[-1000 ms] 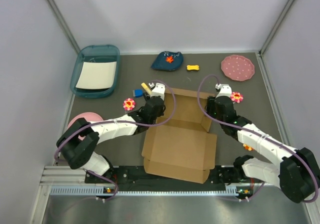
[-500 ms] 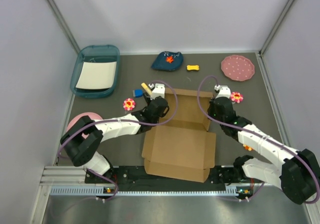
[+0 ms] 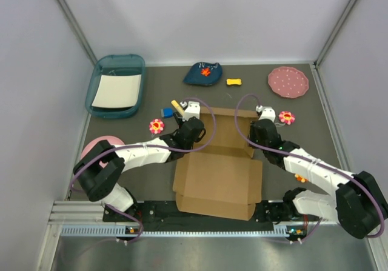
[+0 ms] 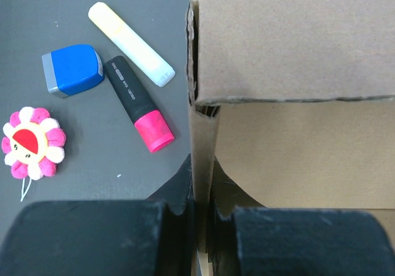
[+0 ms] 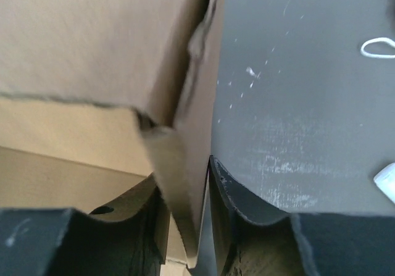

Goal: Fold the paper box

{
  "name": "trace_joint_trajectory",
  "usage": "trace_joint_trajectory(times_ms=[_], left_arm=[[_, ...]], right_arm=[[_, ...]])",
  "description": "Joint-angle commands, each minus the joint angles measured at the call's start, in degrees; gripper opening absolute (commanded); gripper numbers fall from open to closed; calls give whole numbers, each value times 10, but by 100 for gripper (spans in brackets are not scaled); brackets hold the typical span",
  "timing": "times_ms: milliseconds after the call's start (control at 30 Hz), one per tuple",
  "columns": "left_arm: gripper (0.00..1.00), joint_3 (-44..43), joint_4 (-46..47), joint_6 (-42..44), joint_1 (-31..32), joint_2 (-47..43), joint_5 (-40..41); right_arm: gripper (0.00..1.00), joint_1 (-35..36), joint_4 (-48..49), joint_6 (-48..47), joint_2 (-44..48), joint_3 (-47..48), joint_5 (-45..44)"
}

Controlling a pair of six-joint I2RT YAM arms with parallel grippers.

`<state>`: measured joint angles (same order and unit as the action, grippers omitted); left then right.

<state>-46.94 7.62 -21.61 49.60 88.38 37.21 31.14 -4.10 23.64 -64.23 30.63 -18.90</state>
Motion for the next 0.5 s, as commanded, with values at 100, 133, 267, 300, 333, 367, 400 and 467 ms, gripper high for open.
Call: trace_joint_trajectory(times_ms=[100, 133, 267, 300, 333, 367, 400, 467], left_arm=[[0, -4, -5, -3, 2, -15, 27], [0, -5, -7, -3, 2, -14, 27], [0, -4, -9, -7, 2, -16, 26], [0, -4, -10, -9, 2, -16, 25], [0, -3, -9, -10, 2, -17, 23], [0, -3, -9, -11, 2, -18, 23], [0, -1, -7, -11, 2, -20, 22], [0, 7, 3, -7, 2, -22, 14]], right_arm=[[29, 19, -33, 23, -19, -7, 39], [26, 19, -32, 23, -19, -8, 37], [7, 19, -45, 23, -25, 0, 25], [2, 19, -50, 25, -29, 6, 13], [0, 19, -62, 26, -33, 13, 3], [0, 22, -64, 26, -32, 14, -6], [0, 23, -65, 29, -31, 14, -30], [0, 36, -85, 34, -27, 24, -76]])
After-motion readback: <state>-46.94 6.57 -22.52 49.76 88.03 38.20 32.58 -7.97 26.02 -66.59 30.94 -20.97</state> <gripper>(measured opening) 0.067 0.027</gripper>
